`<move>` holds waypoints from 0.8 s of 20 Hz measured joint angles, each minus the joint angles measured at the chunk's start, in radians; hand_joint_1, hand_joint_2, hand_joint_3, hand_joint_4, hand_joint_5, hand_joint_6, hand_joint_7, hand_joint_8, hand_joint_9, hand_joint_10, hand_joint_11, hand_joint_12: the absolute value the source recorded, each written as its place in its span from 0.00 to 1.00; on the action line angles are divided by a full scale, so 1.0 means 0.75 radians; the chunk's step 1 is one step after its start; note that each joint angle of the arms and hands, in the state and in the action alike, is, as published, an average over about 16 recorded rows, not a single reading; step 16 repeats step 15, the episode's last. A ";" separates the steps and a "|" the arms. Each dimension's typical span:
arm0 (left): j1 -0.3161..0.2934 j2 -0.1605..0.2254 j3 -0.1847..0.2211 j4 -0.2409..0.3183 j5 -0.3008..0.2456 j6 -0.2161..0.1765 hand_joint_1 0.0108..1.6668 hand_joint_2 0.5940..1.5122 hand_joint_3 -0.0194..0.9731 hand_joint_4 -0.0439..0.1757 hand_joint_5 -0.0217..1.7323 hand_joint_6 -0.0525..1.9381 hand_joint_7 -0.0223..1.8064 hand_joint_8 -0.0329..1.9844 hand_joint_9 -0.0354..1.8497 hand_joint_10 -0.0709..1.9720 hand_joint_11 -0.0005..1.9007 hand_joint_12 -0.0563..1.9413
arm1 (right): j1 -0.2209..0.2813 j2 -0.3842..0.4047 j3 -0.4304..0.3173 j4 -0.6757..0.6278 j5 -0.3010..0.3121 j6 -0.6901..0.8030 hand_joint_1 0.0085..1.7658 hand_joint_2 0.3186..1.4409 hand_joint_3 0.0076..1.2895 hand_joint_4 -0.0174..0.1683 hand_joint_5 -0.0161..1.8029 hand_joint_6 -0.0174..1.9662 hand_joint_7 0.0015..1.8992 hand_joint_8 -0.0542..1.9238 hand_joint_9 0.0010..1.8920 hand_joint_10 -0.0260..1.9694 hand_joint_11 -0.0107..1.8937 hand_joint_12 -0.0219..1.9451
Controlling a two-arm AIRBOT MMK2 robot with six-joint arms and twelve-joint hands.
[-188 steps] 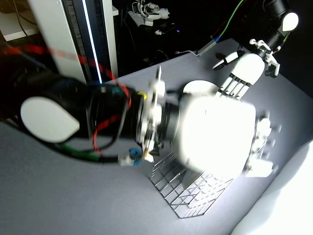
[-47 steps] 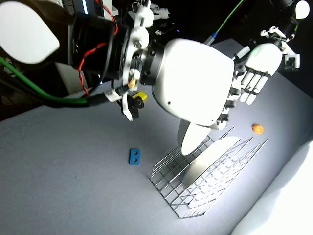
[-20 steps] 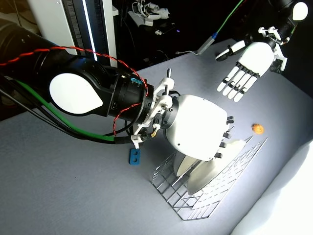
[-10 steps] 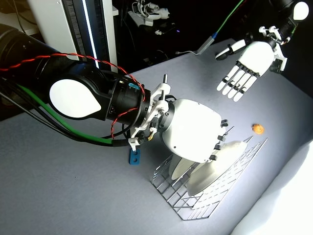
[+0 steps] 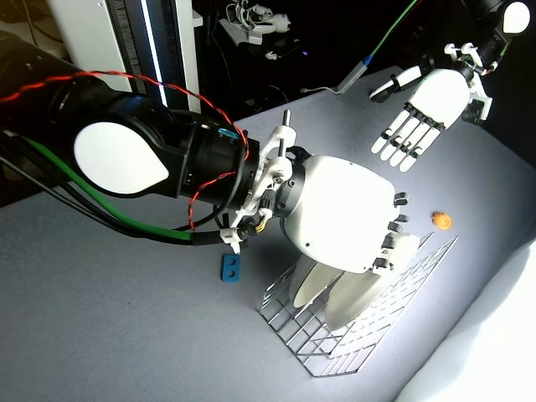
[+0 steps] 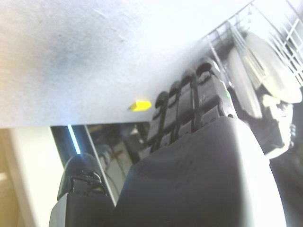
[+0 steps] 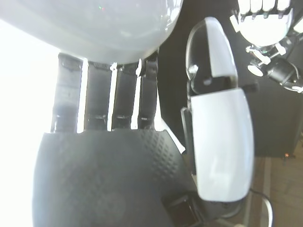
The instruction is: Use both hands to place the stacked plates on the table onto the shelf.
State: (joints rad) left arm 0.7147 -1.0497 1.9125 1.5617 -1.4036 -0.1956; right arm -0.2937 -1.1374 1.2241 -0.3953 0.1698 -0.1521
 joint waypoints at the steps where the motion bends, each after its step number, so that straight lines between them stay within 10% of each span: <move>1: 0.000 0.000 -0.001 0.000 -0.001 0.000 0.01 0.57 0.04 0.18 0.02 0.03 0.02 0.01 0.03 0.04 0.01 0.03 | 0.011 0.015 -0.014 0.000 -0.001 -0.003 0.56 0.65 0.01 0.08 0.47 0.05 0.54 0.04 0.55 0.09 0.37 0.59; 16: 0.000 0.000 -0.006 0.000 -0.006 -0.001 0.01 0.57 0.04 0.18 0.02 0.03 0.02 0.01 0.03 0.04 0.01 0.03 | 0.114 0.262 -0.224 0.002 -0.047 -0.105 0.53 0.67 0.01 0.08 0.46 0.03 0.54 0.04 0.56 0.07 0.36 0.59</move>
